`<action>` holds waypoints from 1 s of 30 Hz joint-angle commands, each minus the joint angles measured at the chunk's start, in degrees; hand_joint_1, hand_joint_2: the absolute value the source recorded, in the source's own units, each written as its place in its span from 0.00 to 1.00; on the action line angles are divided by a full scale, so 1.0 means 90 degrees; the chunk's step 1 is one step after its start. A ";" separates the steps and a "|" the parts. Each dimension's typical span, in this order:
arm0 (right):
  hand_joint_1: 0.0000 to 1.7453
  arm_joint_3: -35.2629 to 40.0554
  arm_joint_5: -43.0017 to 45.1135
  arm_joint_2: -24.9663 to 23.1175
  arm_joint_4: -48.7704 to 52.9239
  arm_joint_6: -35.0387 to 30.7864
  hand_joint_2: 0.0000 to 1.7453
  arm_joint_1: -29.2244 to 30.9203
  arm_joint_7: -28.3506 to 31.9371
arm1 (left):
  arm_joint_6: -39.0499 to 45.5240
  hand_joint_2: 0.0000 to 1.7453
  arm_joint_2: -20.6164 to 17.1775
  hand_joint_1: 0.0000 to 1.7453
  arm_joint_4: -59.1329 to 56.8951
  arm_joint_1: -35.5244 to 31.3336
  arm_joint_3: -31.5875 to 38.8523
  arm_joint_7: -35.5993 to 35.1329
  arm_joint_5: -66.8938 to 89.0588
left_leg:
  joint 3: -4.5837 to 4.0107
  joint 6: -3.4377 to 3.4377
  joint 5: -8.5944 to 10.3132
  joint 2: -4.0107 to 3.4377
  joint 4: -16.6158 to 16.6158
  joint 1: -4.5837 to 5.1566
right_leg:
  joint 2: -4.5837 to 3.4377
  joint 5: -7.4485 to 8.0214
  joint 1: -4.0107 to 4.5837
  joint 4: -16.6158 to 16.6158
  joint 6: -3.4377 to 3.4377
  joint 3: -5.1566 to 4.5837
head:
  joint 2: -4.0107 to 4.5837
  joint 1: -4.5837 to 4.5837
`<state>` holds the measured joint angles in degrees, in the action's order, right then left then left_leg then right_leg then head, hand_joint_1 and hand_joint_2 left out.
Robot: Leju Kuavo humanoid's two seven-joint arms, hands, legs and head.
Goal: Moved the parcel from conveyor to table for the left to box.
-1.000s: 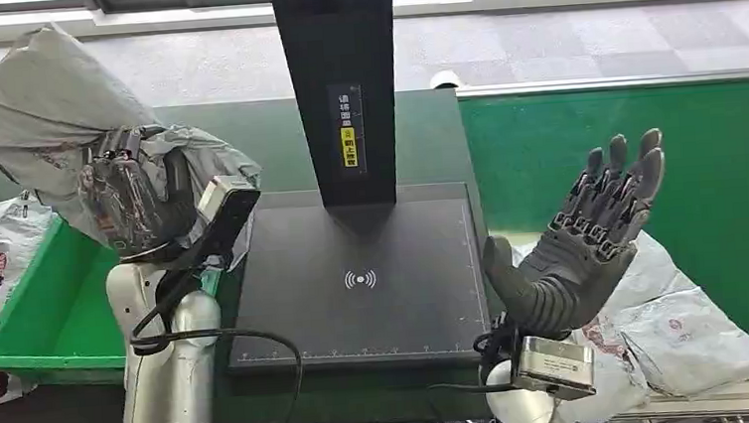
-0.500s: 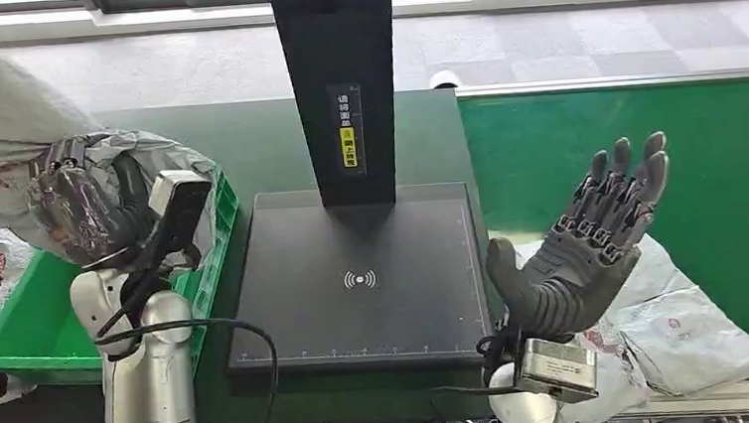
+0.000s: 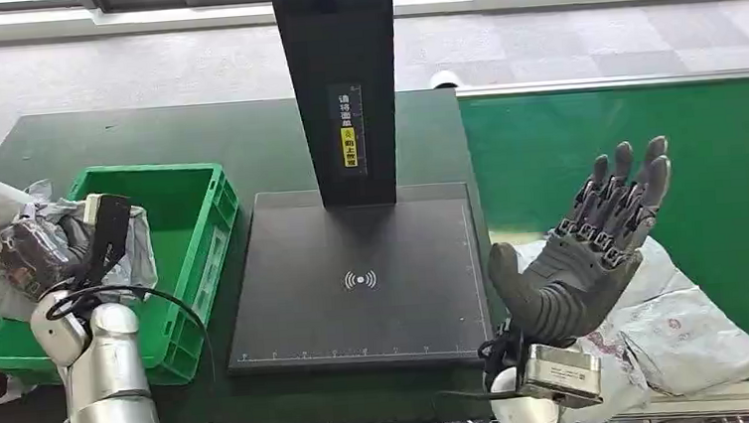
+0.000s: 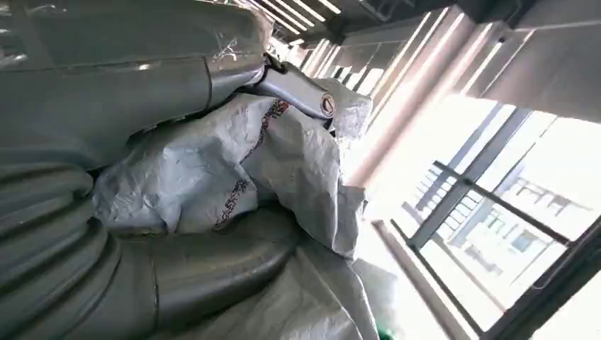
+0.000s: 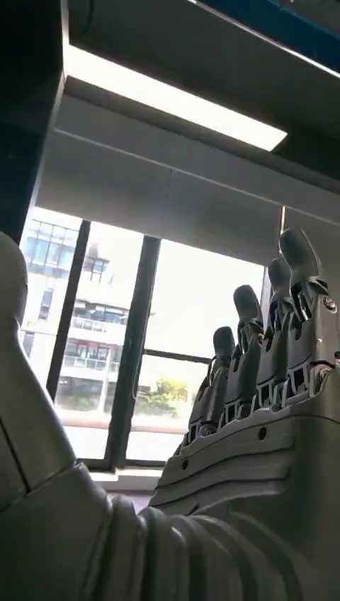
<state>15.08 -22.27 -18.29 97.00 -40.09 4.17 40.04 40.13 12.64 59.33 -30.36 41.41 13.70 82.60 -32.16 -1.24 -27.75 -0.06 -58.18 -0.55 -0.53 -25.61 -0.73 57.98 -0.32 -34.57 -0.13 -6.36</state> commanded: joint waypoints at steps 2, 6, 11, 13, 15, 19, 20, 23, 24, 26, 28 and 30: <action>0.00 0.0186 0.0075 -0.0190 -0.0319 0.0010 1.00 -0.0198 -0.0005 | -0.0014 1.00 -0.0278 1.00 -0.0882 -0.0418 0.1354 0.0017 0.0001 | 0.0028 0.0002 0.0002 -0.0006 0.0025 -0.0002 | 0.0000 0.0001 0.0004 -0.0020 0.0008 0.0024 | 0.0000 0.0000; 0.00 0.0191 0.0093 -0.0190 -0.0354 0.0010 1.00 -0.0187 -0.0005 | -0.0014 1.00 -0.0270 1.00 -0.0849 -0.0425 0.1419 0.0030 0.0025 | 0.0019 0.0001 0.0002 -0.0001 0.0019 -0.0002 | 0.0005 0.0002 0.0004 -0.0015 0.0008 0.0017 | 0.0000 0.0000; 0.00 0.0191 0.0093 -0.0190 -0.0354 0.0010 1.00 -0.0187 -0.0005 | -0.0014 1.00 -0.0270 1.00 -0.0849 -0.0425 0.1419 0.0030 0.0025 | 0.0011 0.0001 0.0002 0.0004 0.0012 -0.0003 | 0.0009 0.0000 0.0007 -0.0011 0.0006 0.0013 | 0.0000 0.0000; 0.00 0.0191 0.0093 -0.0190 -0.0354 0.0010 1.00 -0.0187 -0.0005 | -0.0014 1.00 -0.0270 1.00 -0.0849 -0.0425 0.1419 0.0030 0.0025 | 0.0015 0.0002 0.0002 0.0006 0.0016 -0.0003 | 0.0011 0.0001 0.0009 -0.0015 0.0006 0.0017 | 0.0000 0.0000; 0.00 0.0191 0.0093 -0.0190 -0.0354 0.0010 1.00 -0.0187 -0.0005 | -0.0014 1.00 -0.0270 1.00 -0.0849 -0.0425 0.1419 0.0030 0.0025 | 0.0007 0.0001 0.0001 0.0004 0.0009 0.0000 | 0.0008 -0.0001 0.0005 -0.0007 0.0004 0.0008 | 0.0000 0.0000; 0.00 0.0191 0.0093 -0.0190 -0.0354 0.0010 1.00 -0.0187 -0.0005 | -0.0014 1.00 -0.0270 1.00 -0.0849 -0.0425 0.1419 0.0030 0.0025 | 0.0016 0.0002 0.0001 0.0003 0.0017 0.0000 | 0.0009 -0.0001 0.0006 -0.0013 0.0005 0.0017 | 0.0000 -0.0002; 0.00 0.0191 0.0093 -0.0190 -0.0354 0.0010 1.00 -0.0187 -0.0005 | -0.0014 1.00 -0.0270 1.00 -0.0849 -0.0425 0.1419 0.0030 0.0025 | 0.0008 0.0001 0.0000 0.0005 0.0010 -0.0002 | 0.0009 -0.0001 0.0007 -0.0009 0.0004 0.0011 | 0.0000 0.0000; 0.00 0.0191 0.0093 -0.0190 -0.0354 0.0010 1.00 -0.0187 -0.0005 | -0.0014 1.00 -0.0270 1.00 -0.0849 -0.0425 0.1419 0.0030 0.0025 | 0.0012 0.0002 0.0002 0.0004 0.0014 0.0001 | 0.0009 -0.0001 0.0004 -0.0010 0.0006 0.0013 | 0.0000 0.0000; 0.00 0.0191 0.0093 -0.0190 -0.0354 0.0010 1.00 -0.0187 -0.0005 | -0.0014 1.00 -0.0270 1.00 -0.0849 -0.0425 0.1419 0.0030 0.0025 | 0.0009 0.0001 0.0001 0.0004 0.0011 0.0000 | 0.0008 -0.0001 0.0005 -0.0008 0.0005 0.0010 | 0.0000 0.0000; 0.00 0.0191 0.0093 -0.0190 -0.0354 0.0010 1.00 -0.0187 -0.0005 | -0.0014 1.00 -0.0270 1.00 -0.0849 -0.0425 0.1419 0.0030 0.0025 | 0.0012 0.0002 0.0002 0.0005 0.0015 -0.0001 | 0.0010 0.0000 0.0006 -0.0012 0.0006 0.0014 | 0.0000 0.0000; 0.00 0.0191 0.0093 -0.0190 -0.0354 0.0010 1.00 -0.0187 -0.0005 | -0.0014 1.00 -0.0270 1.00 -0.0849 -0.0425 0.1419 0.0030 0.0025 | 0.0006 0.0001 0.0001 0.0005 0.0008 -0.0001 | 0.0009 0.0000 0.0006 -0.0007 0.0004 0.0008 | 0.0000 0.0000; 0.00 0.0191 0.0093 -0.0190 -0.0354 0.0010 1.00 -0.0187 -0.0005 | -0.0014 1.00 -0.0270 1.00 -0.0849 -0.0425 0.1419 0.0030 0.0025 | 0.0009 0.0001 0.0002 0.0003 0.0012 -0.0001 | 0.0008 0.0000 0.0006 -0.0009 0.0005 0.0010 | 0.0000 0.0000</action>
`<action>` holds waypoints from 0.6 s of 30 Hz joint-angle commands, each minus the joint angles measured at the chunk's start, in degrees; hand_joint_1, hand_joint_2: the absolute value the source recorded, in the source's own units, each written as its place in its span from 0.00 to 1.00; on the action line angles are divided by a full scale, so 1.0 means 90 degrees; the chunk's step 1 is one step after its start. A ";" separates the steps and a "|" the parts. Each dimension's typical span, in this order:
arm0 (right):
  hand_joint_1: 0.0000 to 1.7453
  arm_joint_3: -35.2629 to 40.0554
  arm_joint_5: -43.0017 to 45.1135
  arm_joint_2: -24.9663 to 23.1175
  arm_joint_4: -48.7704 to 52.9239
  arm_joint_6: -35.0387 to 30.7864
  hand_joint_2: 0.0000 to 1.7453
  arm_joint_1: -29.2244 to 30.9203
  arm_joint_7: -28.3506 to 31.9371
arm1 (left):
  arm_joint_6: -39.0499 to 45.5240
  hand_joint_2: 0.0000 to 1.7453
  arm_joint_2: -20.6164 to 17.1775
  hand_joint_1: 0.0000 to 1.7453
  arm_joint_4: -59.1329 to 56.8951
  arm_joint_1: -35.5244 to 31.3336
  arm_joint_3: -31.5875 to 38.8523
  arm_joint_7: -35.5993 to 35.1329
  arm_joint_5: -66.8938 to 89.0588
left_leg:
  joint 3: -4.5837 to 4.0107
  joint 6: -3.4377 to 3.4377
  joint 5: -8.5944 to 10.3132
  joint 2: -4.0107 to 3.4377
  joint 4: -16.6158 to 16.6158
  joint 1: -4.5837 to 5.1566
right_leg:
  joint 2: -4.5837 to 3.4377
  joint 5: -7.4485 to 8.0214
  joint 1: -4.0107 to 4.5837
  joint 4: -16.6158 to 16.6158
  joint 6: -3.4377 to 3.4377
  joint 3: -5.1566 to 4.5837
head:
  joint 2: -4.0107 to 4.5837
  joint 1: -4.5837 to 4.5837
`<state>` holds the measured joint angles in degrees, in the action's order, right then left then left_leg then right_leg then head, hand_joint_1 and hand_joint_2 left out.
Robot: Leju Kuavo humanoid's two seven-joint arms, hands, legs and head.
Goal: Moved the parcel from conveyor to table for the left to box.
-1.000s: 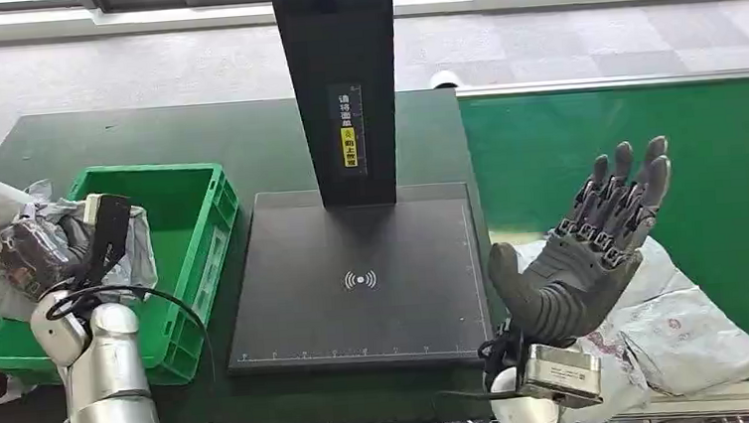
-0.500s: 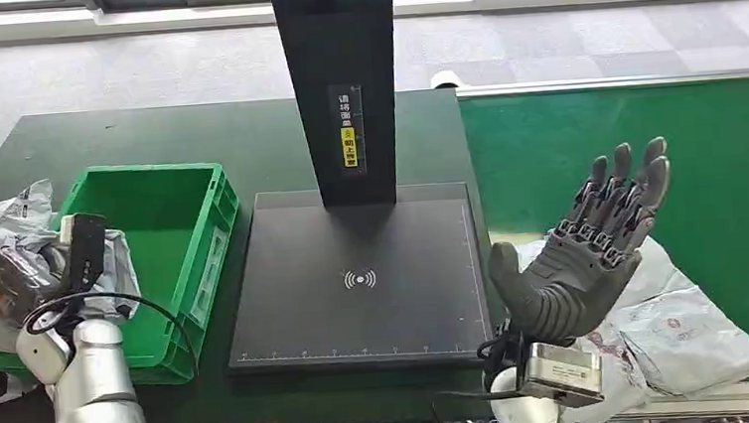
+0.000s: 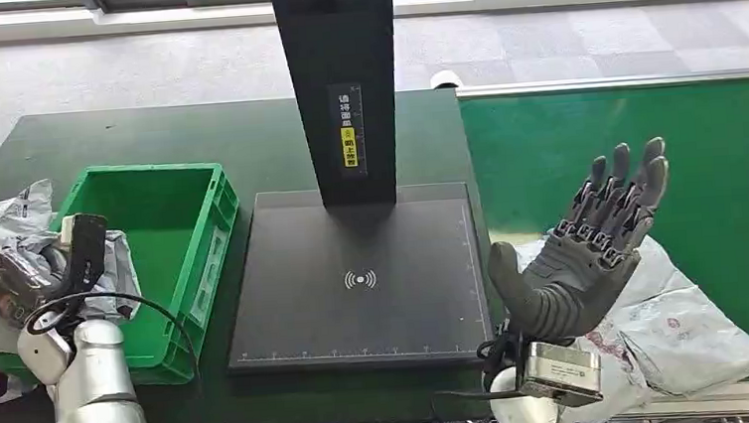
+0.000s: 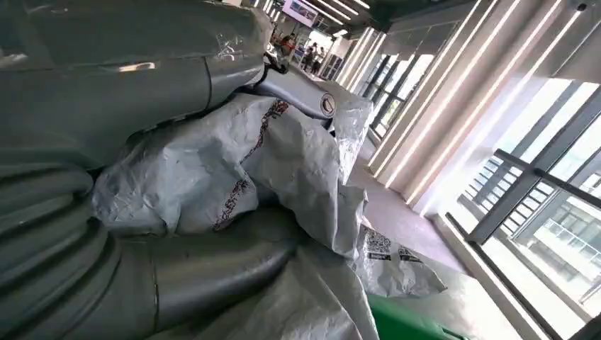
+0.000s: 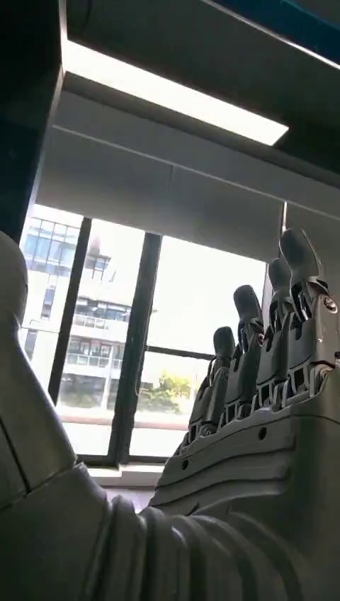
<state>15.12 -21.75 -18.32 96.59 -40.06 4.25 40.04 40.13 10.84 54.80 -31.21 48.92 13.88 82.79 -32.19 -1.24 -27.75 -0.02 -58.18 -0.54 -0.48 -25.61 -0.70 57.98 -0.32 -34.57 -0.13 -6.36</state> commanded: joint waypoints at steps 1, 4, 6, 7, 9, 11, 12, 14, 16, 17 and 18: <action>0.00 0.0186 0.0035 -0.0187 -0.0307 0.0007 1.00 -0.0195 -0.0005 | -0.0014 1.00 -0.0070 1.00 -0.0346 -0.0330 0.0585 0.0011 0.0003 | 0.0010 0.0001 0.0000 0.0000 0.0007 -0.0002 | 0.0003 0.0000 0.0003 -0.0006 0.0004 0.0009 | 0.0000 0.0000; 0.00 0.0186 0.0035 -0.0187 -0.0307 0.0007 1.00 -0.0195 -0.0005 | -0.0014 1.00 -0.0070 1.00 -0.0346 -0.0330 0.0585 0.0011 0.0003 | 0.0010 0.0001 0.0000 -0.0001 0.0009 -0.0001 | 0.0002 0.0000 0.0002 -0.0007 0.0004 0.0009 | 0.0000 0.0000; 0.00 0.0186 0.0035 -0.0187 -0.0307 0.0007 1.00 -0.0195 -0.0005 | -0.0014 1.00 -0.0070 1.00 -0.0346 -0.0330 0.0585 0.0011 0.0003 | 0.0013 0.0002 0.0001 0.0000 0.0012 -0.0001 | 0.0004 0.0000 0.0003 -0.0009 0.0005 0.0012 | 0.0000 0.0000; 0.00 0.0186 0.0035 -0.0187 -0.0307 0.0007 1.00 -0.0195 -0.0005 | -0.0014 1.00 -0.0070 1.00 -0.0346 -0.0330 0.0585 0.0011 0.0003 | 0.0009 0.0001 0.0001 0.0000 0.0008 -0.0001 | 0.0003 0.0000 0.0002 -0.0006 0.0004 0.0007 | 0.0000 0.0000; 0.00 0.0186 0.0035 -0.0187 -0.0307 0.0007 1.00 -0.0195 -0.0005 | -0.0014 1.00 -0.0070 1.00 -0.0346 -0.0330 0.0585 0.0011 0.0003 | 0.0013 0.0001 0.0001 -0.0001 0.0012 -0.0001 | 0.0003 0.0000 0.0002 -0.0009 0.0005 0.0011 | 0.0000 0.0000; 0.00 0.0186 0.0035 -0.0187 -0.0307 0.0007 1.00 -0.0195 -0.0005 | -0.0014 1.00 -0.0070 1.00 -0.0346 -0.0330 0.0585 0.0011 0.0003 | 0.0008 0.0001 0.0000 -0.0001 0.0007 -0.0001 | 0.0002 0.0000 0.0002 -0.0006 0.0003 0.0007 | 0.0000 0.0000; 0.00 0.0186 0.0035 -0.0187 -0.0307 0.0007 1.00 -0.0195 -0.0005 | -0.0014 1.00 -0.0070 1.00 -0.0346 -0.0330 0.0585 0.0011 0.0003 | 0.0014 0.0002 0.0002 0.0000 0.0013 -0.0001 | 0.0004 0.0000 0.0003 -0.0011 0.0005 0.0013 | 0.0000 0.0000; 0.00 0.0186 0.0035 -0.0187 -0.0307 0.0007 1.00 -0.0195 -0.0005 | -0.0014 1.00 -0.0070 1.00 -0.0346 -0.0330 0.0585 0.0011 0.0003 | 0.0008 0.0001 0.0000 -0.0001 0.0007 -0.0002 | 0.0002 0.0000 0.0003 -0.0006 0.0004 0.0008 | 0.0000 0.0000; 0.00 0.0186 0.0035 -0.0187 -0.0307 0.0007 1.00 -0.0195 -0.0005 | -0.0014 1.00 -0.0070 1.00 -0.0346 -0.0330 0.0585 0.0011 0.0003 | 0.0013 0.0001 0.0001 0.0000 0.0010 -0.0001 | 0.0004 0.0000 0.0002 -0.0007 0.0005 0.0011 | 0.0000 0.0000; 0.00 0.0186 0.0035 -0.0187 -0.0307 0.0007 1.00 -0.0195 -0.0005 | -0.0014 1.00 -0.0070 1.00 -0.0346 -0.0330 0.0585 0.0011 0.0003 | 0.0009 0.0001 0.0001 0.0000 0.0007 -0.0002 | 0.0003 0.0000 0.0003 -0.0006 0.0004 0.0008 | 0.0000 0.0000; 0.00 0.0186 0.0035 -0.0187 -0.0307 0.0007 1.00 -0.0195 -0.0005 | -0.0014 1.00 -0.0070 1.00 -0.0346 -0.0330 0.0585 0.0011 0.0003 | 0.0018 0.0002 0.0003 0.0001 0.0017 -0.0001 | 0.0005 0.0000 0.0002 -0.0013 0.0007 0.0016 | 0.0000 0.0000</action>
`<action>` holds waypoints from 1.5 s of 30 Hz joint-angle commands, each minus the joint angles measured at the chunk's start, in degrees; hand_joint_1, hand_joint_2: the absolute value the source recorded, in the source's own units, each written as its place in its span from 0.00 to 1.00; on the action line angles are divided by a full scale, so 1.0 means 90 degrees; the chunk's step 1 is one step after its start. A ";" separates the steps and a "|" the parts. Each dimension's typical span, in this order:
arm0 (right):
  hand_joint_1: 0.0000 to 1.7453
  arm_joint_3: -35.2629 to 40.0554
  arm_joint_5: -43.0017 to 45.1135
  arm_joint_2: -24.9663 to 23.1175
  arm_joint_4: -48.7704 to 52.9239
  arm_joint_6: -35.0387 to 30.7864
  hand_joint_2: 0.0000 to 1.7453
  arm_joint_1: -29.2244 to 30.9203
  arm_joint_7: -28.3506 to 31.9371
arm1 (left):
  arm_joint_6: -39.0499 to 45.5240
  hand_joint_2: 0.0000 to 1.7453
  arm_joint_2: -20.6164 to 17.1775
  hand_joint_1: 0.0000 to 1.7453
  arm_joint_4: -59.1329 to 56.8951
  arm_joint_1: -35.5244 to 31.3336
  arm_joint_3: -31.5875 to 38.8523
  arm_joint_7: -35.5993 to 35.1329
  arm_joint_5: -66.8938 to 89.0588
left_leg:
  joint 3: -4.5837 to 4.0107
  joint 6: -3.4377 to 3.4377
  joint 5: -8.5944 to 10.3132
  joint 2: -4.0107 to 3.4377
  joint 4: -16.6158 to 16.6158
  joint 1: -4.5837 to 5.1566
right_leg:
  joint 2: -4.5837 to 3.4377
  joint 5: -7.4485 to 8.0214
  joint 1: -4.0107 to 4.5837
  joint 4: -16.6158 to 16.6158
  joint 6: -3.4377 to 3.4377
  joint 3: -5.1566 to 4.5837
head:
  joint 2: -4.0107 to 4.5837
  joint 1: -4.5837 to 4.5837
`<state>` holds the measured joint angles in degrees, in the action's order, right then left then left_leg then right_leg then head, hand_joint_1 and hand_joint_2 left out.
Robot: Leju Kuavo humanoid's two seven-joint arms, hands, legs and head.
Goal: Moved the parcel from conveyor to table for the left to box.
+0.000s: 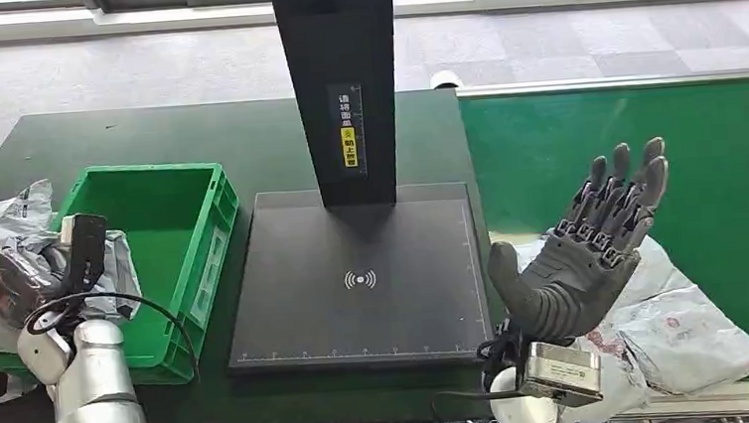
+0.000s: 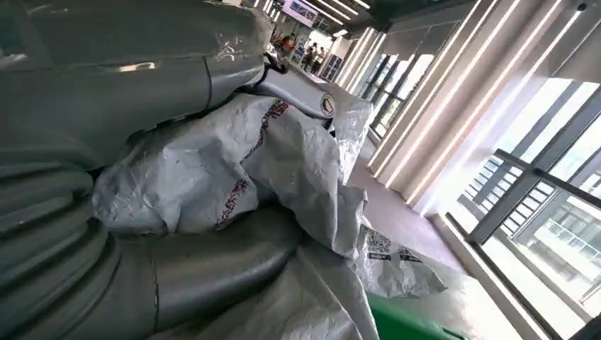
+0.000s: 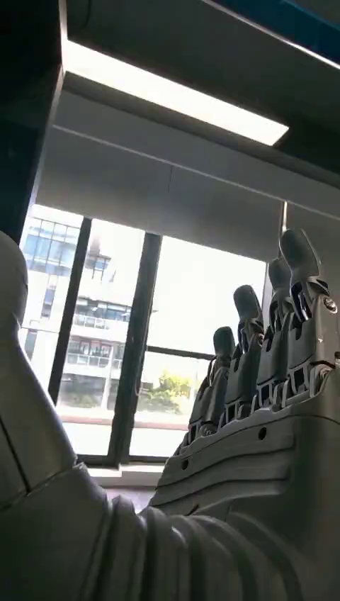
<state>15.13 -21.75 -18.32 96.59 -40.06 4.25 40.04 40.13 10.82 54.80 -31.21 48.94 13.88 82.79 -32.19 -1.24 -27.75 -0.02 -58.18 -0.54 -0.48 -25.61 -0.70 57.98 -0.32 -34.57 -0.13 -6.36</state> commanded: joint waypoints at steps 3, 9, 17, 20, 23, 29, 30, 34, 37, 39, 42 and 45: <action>0.00 0.0186 0.0035 -0.0187 -0.0307 0.0007 1.00 -0.0195 -0.0005 | -0.0014 1.00 -0.0068 1.00 -0.0346 -0.0330 0.0583 0.0011 0.0003 | 0.0007 0.0001 0.0000 -0.0001 0.0006 -0.0001 | 0.0001 -0.0001 0.0001 -0.0004 0.0003 0.0006 | 0.0000 0.0000; 0.00 -0.0990 -0.1565 -0.0187 -0.1907 0.0007 1.00 0.0444 -0.1605 | -0.0014 0.00 0.0699 0.00 0.1254 -0.0473 0.1858 0.1611 -0.1597 | 0.0010 0.0001 0.0000 0.0000 0.0008 -0.0001 | 0.0003 -0.0001 0.0002 -0.0006 0.0004 0.0009 | 0.0000 0.0000; 0.00 -0.3831 -0.2305 -0.0154 -0.6593 0.0007 1.00 0.1890 -0.0005 | -0.0014 0.00 0.0854 0.00 0.2027 -0.0128 0.1705 0.2902 -0.2346 | 0.0015 0.0007 0.0006 0.0016 0.0008 -0.0009 | 0.0021 0.0006 0.0006 -0.0023 0.0010 0.0032 | 0.0000 0.0010; 0.00 -0.3831 -0.2305 -0.0154 -0.6593 0.0007 1.00 0.1890 -0.0005 | -0.0014 0.00 0.0854 0.00 0.2027 -0.0128 0.1705 0.2902 -0.2346 | 0.0010 0.0003 0.0009 0.0027 0.0004 -0.0010 | 0.0032 0.0007 0.0017 -0.0021 0.0011 0.0029 | 0.0000 0.0010; 0.00 -0.3895 -0.2360 -0.0187 -0.6600 0.0007 1.00 0.1902 -0.0013 | -0.0014 0.00 0.0861 0.00 0.2014 -0.0156 0.1716 0.2902 -0.2340 | 0.0012 0.0004 0.0009 0.0024 0.0012 -0.0005 | 0.0028 0.0006 0.0015 -0.0024 0.0015 0.0027 | 0.0000 0.0010; 0.00 -0.3926 -0.2410 -0.0187 -0.6597 0.0007 1.00 0.1895 -0.0038 | -0.0014 0.00 0.0866 0.00 0.2014 -0.0157 0.1710 0.2902 -0.2344 | 0.0000 -0.0003 0.0008 0.0027 0.0008 -0.0004 | 0.0028 0.0004 0.0022 -0.0018 0.0019 0.0014 | 0.0000 0.0010; 0.00 -0.3937 -0.2426 -0.0187 -0.6645 0.0007 1.00 0.1897 -0.0066 | -0.0014 0.00 0.0863 0.00 0.2010 -0.0163 0.1702 0.2902 -0.2350 | 0.0000 -0.0004 0.0007 0.0024 0.0007 -0.0005 | 0.0026 0.0003 0.0022 -0.0016 0.0020 0.0013 | 0.0000 0.0010; 0.00 -0.3999 -0.2470 -0.0187 -0.6705 0.0007 1.00 0.1922 -0.0073 | -0.0014 0.00 0.0869 0.00 0.2051 -0.0169 0.1680 0.2902 -0.2379 | 0.0001 -0.0004 0.0007 0.0022 0.0008 -0.0005 | 0.0025 0.0004 0.0023 -0.0018 0.0019 0.0014 | 0.0000 0.0010; 0.00 -0.3999 -0.2470 -0.0187 -0.6705 0.0007 1.00 0.1922 -0.0073 | -0.0014 0.00 0.0869 0.00 0.2051 -0.0169 0.1680 0.2902 -0.2379 | 0.0001 -0.0004 0.0007 0.0022 0.0008 -0.0005 | 0.0025 0.0004 0.0023 -0.0018 0.0019 0.0014 | 0.0000 0.0010; 0.00 -0.4032 -0.2496 -0.0187 -0.6722 0.0007 1.00 0.1930 -0.0071 | -0.0014 0.00 0.0874 0.00 0.2108 -0.0151 0.1641 0.2902 -0.2425 | -0.0006 -0.0006 0.0006 0.0026 0.0002 -0.0007 | 0.0027 0.0003 0.0024 -0.0014 0.0019 0.0009 | 0.0000 0.0010; 0.00 -0.4202 -0.2566 -0.0187 -0.6803 0.0007 1.00 0.1978 -0.0008 | -0.0014 0.00 0.0911 0.00 0.2310 -0.0041 0.1491 0.2902 -0.2579 | -0.0004 -0.0005 0.0006 0.0024 0.0004 -0.0006 | 0.0025 0.0002 0.0023 -0.0014 0.0019 0.0010 | 0.0000 0.0010; 0.00 -0.4212 -0.2573 -0.0187 -0.6806 0.0007 1.00 0.1984 -0.0005 | -0.0014 0.00 0.0908 0.00 0.2285 -0.0042 0.1495 0.2902 -0.2558 | -0.0002 -0.0006 0.0006 0.0026 0.0005 -0.0007 | 0.0028 0.0002 0.0023 -0.0016 0.0020 0.0012 | 0.0000 0.0010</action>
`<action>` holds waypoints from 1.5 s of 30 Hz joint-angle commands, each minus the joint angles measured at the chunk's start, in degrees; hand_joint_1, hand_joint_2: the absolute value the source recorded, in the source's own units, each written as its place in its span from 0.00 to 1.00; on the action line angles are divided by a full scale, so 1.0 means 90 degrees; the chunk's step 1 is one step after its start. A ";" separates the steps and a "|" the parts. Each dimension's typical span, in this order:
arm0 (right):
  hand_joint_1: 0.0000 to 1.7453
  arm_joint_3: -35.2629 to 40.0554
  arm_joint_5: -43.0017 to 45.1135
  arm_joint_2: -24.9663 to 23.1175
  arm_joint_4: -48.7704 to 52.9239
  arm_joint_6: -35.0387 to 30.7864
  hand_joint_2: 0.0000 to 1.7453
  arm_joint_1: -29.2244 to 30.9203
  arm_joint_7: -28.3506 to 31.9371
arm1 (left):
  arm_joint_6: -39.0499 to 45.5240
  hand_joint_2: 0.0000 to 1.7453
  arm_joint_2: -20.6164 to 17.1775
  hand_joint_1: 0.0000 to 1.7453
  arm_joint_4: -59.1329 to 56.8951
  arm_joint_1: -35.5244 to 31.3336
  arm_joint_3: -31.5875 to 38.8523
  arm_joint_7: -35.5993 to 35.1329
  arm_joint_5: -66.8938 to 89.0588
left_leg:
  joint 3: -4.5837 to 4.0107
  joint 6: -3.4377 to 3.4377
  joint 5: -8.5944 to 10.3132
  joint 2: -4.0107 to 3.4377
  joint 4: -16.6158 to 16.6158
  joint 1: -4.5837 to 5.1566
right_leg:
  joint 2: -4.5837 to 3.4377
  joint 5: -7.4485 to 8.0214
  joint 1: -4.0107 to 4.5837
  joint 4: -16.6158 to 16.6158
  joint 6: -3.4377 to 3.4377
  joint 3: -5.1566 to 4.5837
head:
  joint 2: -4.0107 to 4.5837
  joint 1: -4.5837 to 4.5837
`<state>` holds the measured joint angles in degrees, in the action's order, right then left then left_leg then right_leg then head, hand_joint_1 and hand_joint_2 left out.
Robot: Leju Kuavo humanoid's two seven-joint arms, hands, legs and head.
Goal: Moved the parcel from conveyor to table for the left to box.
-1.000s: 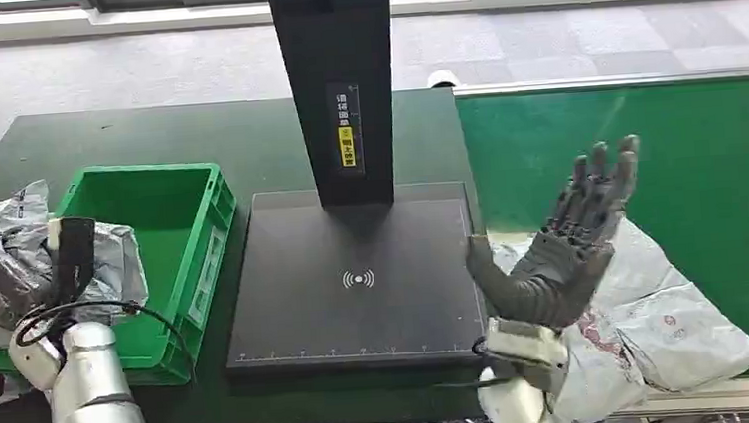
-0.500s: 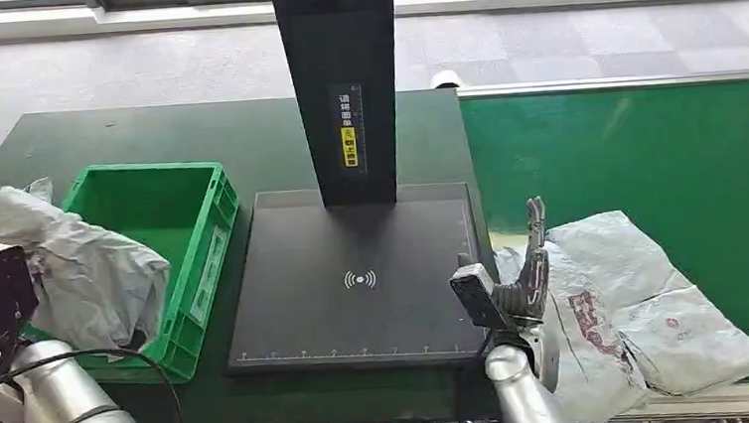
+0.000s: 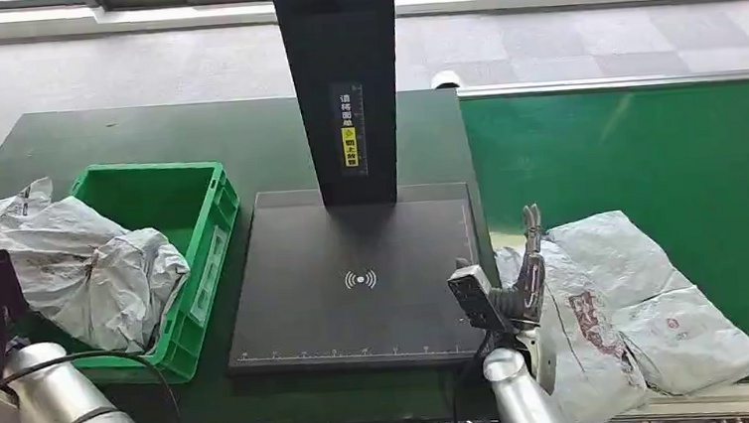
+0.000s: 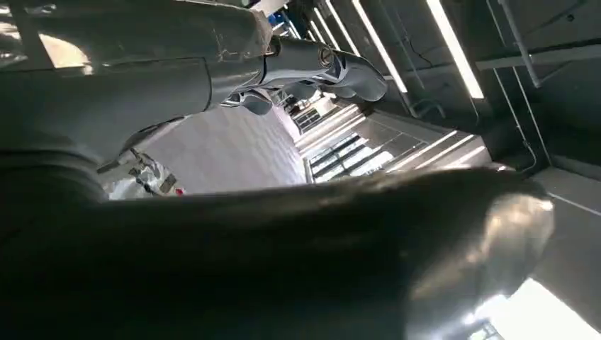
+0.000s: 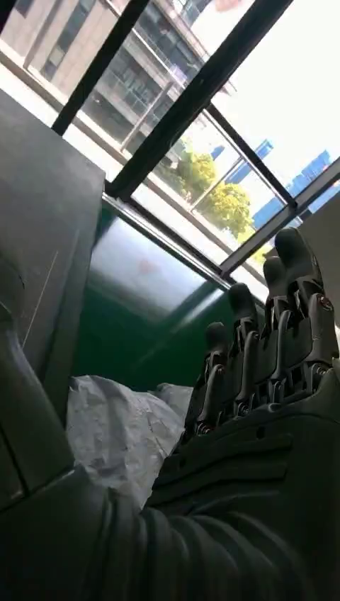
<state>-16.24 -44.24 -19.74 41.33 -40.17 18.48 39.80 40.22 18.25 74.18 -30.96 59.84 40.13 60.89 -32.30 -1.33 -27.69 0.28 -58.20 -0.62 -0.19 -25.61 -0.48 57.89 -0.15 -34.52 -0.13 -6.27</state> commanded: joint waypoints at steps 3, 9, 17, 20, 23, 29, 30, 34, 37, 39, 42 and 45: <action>0.00 -0.0781 -0.0130 -0.0029 -0.0618 0.0019 1.00 0.0390 0.0015 | -0.0024 0.00 0.0071 0.00 0.0182 -0.0037 0.0219 -0.0014 -0.0232 | 0.0017 0.0005 0.0002 -0.0010 0.0015 0.0006 | -0.0005 0.0002 -0.0005 -0.0009 0.0001 0.0011 | 0.0000 0.0000; 0.00 -0.1112 -0.0934 -0.0029 -0.0135 0.0019 1.00 0.0250 -0.0540 | -0.0024 0.00 0.0145 0.00 0.0478 0.0215 -0.0270 -0.0014 -0.0813 | 0.0009 0.0006 0.0001 0.0005 0.0007 0.0005 | 0.0008 -0.0002 -0.0003 -0.0006 -0.0001 0.0008 | 0.0000 0.0000; 0.00 -0.1112 -0.0934 -0.0029 -0.0135 0.0019 1.00 0.0250 -0.0540 | -0.0024 0.00 0.0145 0.00 0.0478 0.0215 -0.0270 -0.0014 -0.0813 | 0.0006 0.0005 0.0004 0.0002 0.0006 0.0005 | 0.0006 0.0000 -0.0003 -0.0004 0.0001 0.0002 | 0.0000 0.0000; 0.00 -0.0999 -0.1908 -0.0029 0.0394 0.0019 1.00 0.0008 -0.1622 | -0.0024 1.00 0.0194 0.00 0.0700 0.0487 -0.0860 -0.0014 -0.1378 | 0.0008 0.0005 0.0003 0.0005 0.0008 0.0004 | 0.0009 0.0000 -0.0002 -0.0007 0.0001 0.0005 | 0.0000 0.0000; 0.00 -0.1042 -0.2437 -0.0029 0.0716 0.0019 1.00 -0.0220 -0.2212 | -0.0024 1.00 0.0194 0.00 0.0945 0.0671 -0.1114 -0.0014 -0.1582 | 0.0012 0.0006 0.0003 0.0014 0.0012 0.0005 | 0.0018 -0.0003 -0.0002 -0.0010 0.0000 0.0009 | 0.0000 0.0000; 0.00 -0.1192 -0.3361 -0.0029 0.0877 0.0019 1.00 -0.0301 -0.3118 | -0.0024 1.00 0.0194 0.00 0.1073 0.0766 -0.1058 -0.0014 -0.1671 | 0.0014 0.0003 -0.0002 0.0002 0.0011 0.0005 | 0.0007 -0.0002 -0.0003 -0.0009 0.0000 0.0010 | 0.0000 0.0000; 0.00 -0.1295 -0.3574 -0.0029 0.0834 0.0019 1.00 -0.0275 -0.3346 | -0.0024 1.00 0.0194 0.00 0.1091 0.0779 -0.1002 -0.0014 -0.1677 | 0.0009 0.0001 -0.0002 0.0001 0.0007 0.0006 | 0.0003 -0.0002 -0.0004 -0.0003 0.0000 0.0003 | 0.0000 0.0000; 0.00 -0.1507 -0.3681 0.0129 0.0468 0.0019 1.00 -0.0207 -0.3433 | -0.0024 1.00 0.0194 0.00 0.1134 0.0866 -0.0998 -0.0014 -0.1721 | 0.0011 0.0000 -0.0001 0.0001 0.0009 0.0004 | 0.0003 0.0001 -0.0002 -0.0008 0.0000 0.0006 | 0.0000 0.0002; 0.00 -0.1507 -0.3681 0.0129 0.0468 0.0019 1.00 -0.0207 -0.3433 | -0.0024 1.00 0.0194 0.00 0.1134 0.0866 -0.0998 -0.0014 -0.1721 | 0.0017 0.0002 0.0001 0.0004 0.0014 0.0005 | 0.0007 0.0001 -0.0001 -0.0013 0.0000 0.0012 | 0.0000 0.0002; 0.00 -0.1507 -0.3681 0.0129 0.0468 0.0019 1.00 -0.0207 -0.3433 | -0.0024 1.00 0.0194 0.00 0.1134 0.0866 -0.0998 -0.0014 -0.1721 | 0.0017 0.0002 0.0000 0.0005 0.0014 0.0005 | 0.0008 0.0000 -0.0002 -0.0014 0.0000 0.0012 | 0.0000 0.0000; 0.00 -0.1342 -0.4136 0.0274 -0.0065 0.0019 1.00 -0.0135 -0.3955 | -0.0024 1.00 0.0194 0.00 0.1129 0.0863 -0.1030 -0.0014 -0.1714 | 0.0016 0.0001 -0.0002 0.0006 0.0011 0.0003 | 0.0008 -0.0001 0.0000 -0.0012 -0.0001 0.0012 | 0.0000 0.0000; 0.00 -0.1258 -0.4510 0.0399 -0.0267 0.0019 1.00 -0.0157 -0.4484 | -0.0024 1.00 0.0194 0.00 0.1111 0.0851 -0.1079 -0.0014 -0.1674 | 0.0024 0.0003 0.0001 0.0007 0.0019 0.0002 | 0.0010 0.0001 0.0001 -0.0021 -0.0001 0.0021 | 0.0000 0.0000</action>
<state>-25.62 -79.77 -19.45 47.35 -40.22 15.05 5.78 40.15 20.17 85.35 -22.87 52.22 40.28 45.68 -32.27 -1.37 -27.72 0.24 -58.20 -0.61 -0.25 -25.61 -0.47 57.88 -0.14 -34.56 -0.13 -6.27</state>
